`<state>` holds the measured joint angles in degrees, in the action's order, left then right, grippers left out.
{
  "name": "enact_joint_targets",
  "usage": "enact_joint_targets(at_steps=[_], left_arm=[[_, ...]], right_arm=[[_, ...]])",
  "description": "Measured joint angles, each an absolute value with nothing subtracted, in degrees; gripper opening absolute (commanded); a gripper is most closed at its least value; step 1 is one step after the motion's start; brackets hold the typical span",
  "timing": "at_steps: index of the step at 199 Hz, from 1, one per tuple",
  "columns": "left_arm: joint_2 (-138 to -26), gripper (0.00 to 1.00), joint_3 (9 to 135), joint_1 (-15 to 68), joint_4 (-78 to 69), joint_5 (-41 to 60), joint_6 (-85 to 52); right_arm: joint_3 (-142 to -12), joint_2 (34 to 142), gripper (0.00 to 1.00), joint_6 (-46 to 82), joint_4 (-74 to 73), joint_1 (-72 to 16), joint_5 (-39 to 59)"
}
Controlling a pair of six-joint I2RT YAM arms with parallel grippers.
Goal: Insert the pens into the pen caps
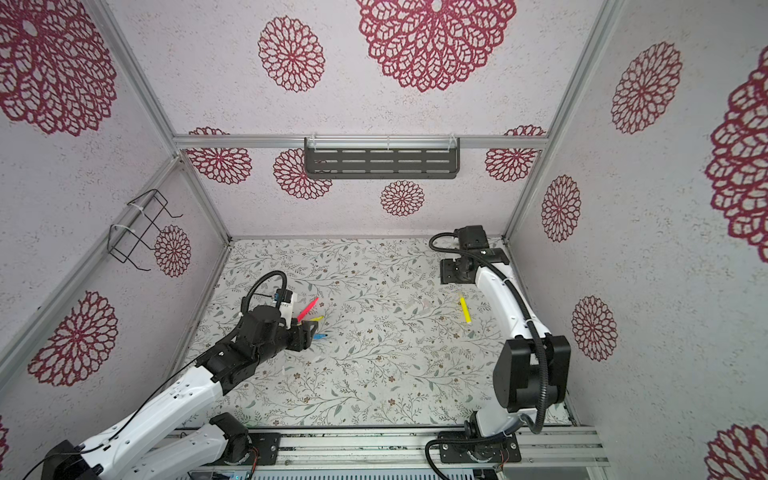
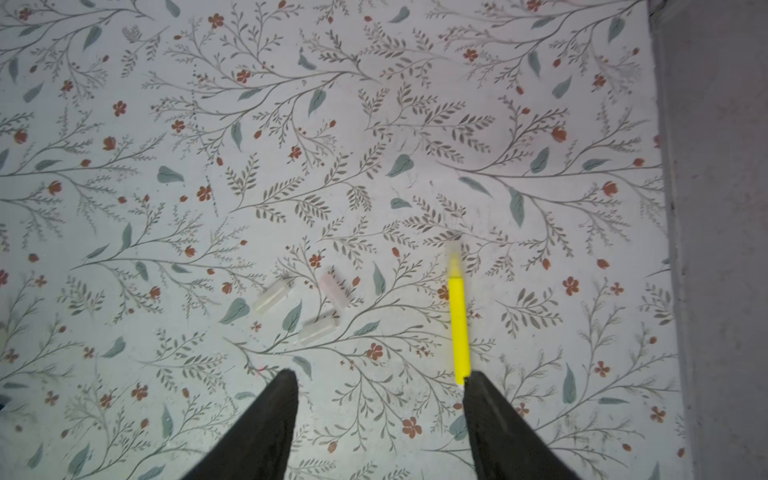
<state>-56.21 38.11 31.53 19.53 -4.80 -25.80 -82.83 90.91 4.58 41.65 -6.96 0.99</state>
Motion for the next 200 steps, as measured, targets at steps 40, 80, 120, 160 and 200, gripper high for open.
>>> enact_joint_targets(at_steps=[40, 80, 120, 160, 200], left_arm=[[-62.52, 0.67, 39.24, 26.63, 21.43, -1.43, -27.35], [-67.59, 0.66, 39.88, 24.43, 21.63, 0.75, -27.49], [-72.93, 0.66, 41.21, 23.46, 21.08, 1.08, -26.63], [-78.5, 0.65, 44.36, 21.85, 20.38, 2.02, -25.08], [-83.35, 0.64, 45.17, 20.69, 19.31, 2.81, -24.21]], right_arm=[[-77.25, 89.89, 0.67, 5.76, 39.46, -7.53, 5.65], [-74.76, 88.77, 0.67, 6.15, 37.5, -8.58, 7.92], [-71.05, 86.21, 0.67, 6.68, 34.54, -10.22, 11.09], [-69.41, 86.15, 0.67, 7.11, 32.75, -13.43, 13.37], [-68.42, 86.15, 0.67, 7.27, 31.09, -16.32, 14.39]])
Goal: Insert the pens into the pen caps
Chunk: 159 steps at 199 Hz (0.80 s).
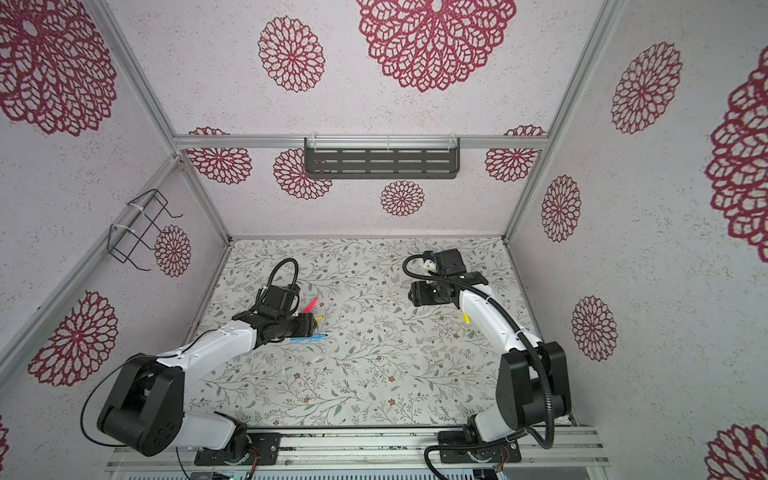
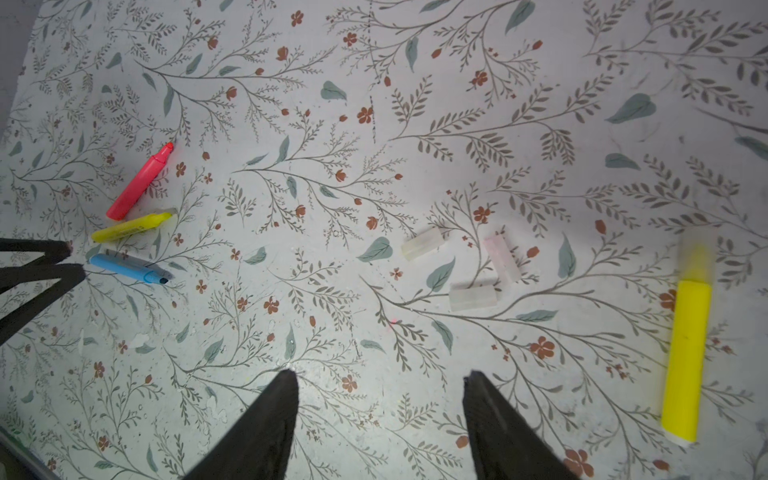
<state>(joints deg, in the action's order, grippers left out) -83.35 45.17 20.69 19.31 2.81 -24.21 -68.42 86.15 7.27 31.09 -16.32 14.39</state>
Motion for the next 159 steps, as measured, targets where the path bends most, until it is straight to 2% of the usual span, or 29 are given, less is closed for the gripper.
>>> enact_joint_targets(at_steps=[159], left_arm=[[-88.97, 0.62, 43.81, 19.92, 16.58, 6.2, -24.14]], right_arm=[[-66.13, 80.09, 0.67, 8.73, 28.36, -19.49, 16.34]])
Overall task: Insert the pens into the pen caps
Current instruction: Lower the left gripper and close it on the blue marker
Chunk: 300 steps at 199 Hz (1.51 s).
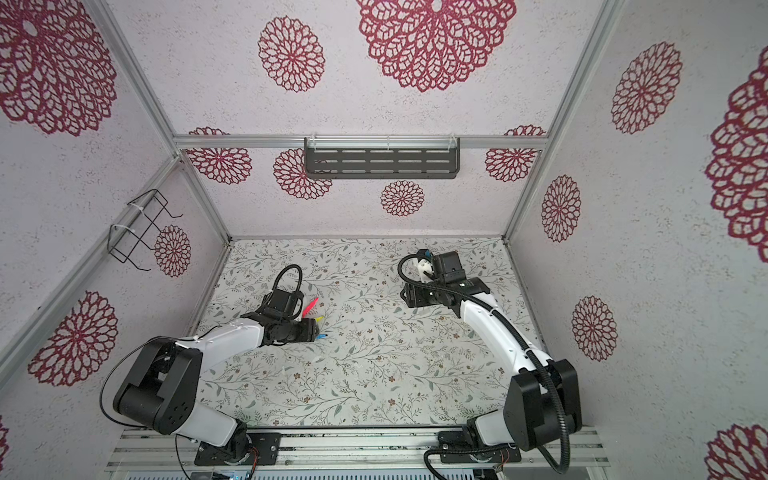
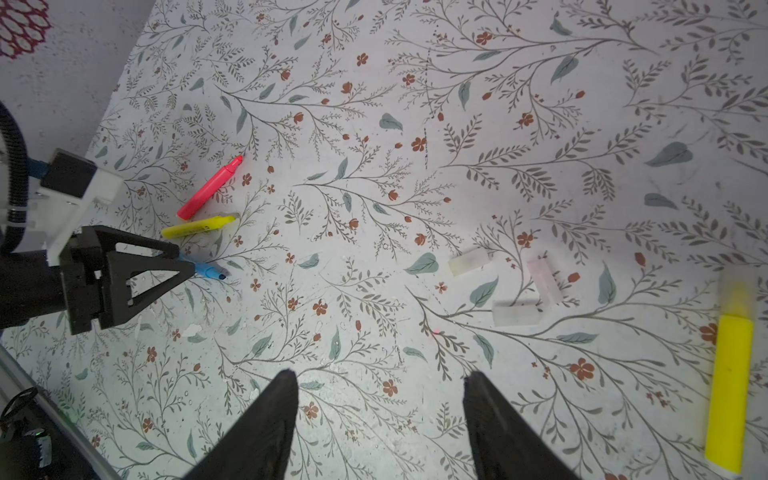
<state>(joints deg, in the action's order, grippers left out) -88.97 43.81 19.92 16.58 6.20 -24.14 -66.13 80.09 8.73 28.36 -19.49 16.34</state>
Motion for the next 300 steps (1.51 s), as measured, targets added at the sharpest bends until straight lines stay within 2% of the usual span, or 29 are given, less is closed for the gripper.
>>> enact_joint_targets(at_steps=[76, 201, 300], left_arm=[[-90.13, 0.6, 43.99, 20.6, 16.78, 8.58, -25.39], [-90.35, 0.59, 44.03, 27.68, 19.53, 8.01, -28.18], [-91.81, 0.52, 45.23, 30.15, 19.7, 6.55, -28.8]], right_arm=[[-64.97, 77.67, 0.67, 8.82, 28.51, -19.66, 16.75], [-63.7, 73.56, 0.67, 9.13, 28.21, -19.73, 16.75], [-63.07, 71.61, 0.67, 9.15, 28.14, -19.73, 16.47]])
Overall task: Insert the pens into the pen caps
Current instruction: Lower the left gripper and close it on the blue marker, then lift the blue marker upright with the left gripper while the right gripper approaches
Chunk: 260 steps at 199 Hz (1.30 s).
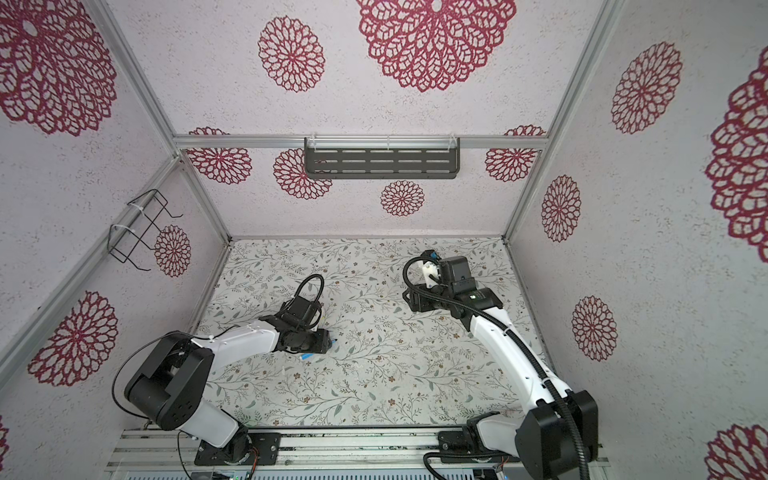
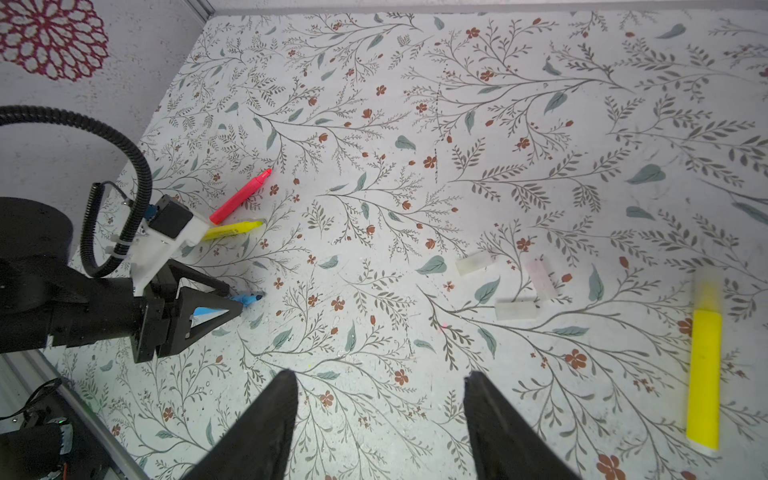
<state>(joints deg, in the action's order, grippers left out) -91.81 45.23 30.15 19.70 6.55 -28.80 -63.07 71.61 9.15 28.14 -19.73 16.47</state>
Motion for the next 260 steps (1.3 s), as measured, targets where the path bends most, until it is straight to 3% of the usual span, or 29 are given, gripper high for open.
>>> enact_joint_targets(at_steps=[76, 132, 200, 219, 242, 260], left_arm=[[-95.18, 0.51, 49.76, 34.11, 23.9, 2.35, -28.47], [-95.92, 0.32, 50.59, 34.35, 25.54, 1.21, -27.9], [-96.73, 0.2, 51.31, 34.37, 25.15, 2.59, -28.77], [-97.06, 0.22, 51.51, 34.46, 24.34, 3.95, -29.36], [-97.27, 0.41, 51.79, 34.54, 23.9, 5.5, -30.13], [-97.43, 0.46, 52.38, 34.92, 24.16, 5.5, -30.35]], right_arm=[[-62.02, 68.97, 0.67, 9.21, 27.81, -19.73, 16.05], [-59.75, 67.57, 0.67, 9.72, 27.66, -19.73, 15.16], [-59.64, 64.99, 0.67, 9.78, 27.57, -19.73, 14.72], [-59.64, 64.99, 0.67, 10.13, 27.49, -19.73, 14.68], [-59.64, 64.99, 0.67, 10.2, 27.44, -19.73, 14.63], [-59.64, 64.99, 0.67, 10.2, 27.4, -19.73, 14.59]])
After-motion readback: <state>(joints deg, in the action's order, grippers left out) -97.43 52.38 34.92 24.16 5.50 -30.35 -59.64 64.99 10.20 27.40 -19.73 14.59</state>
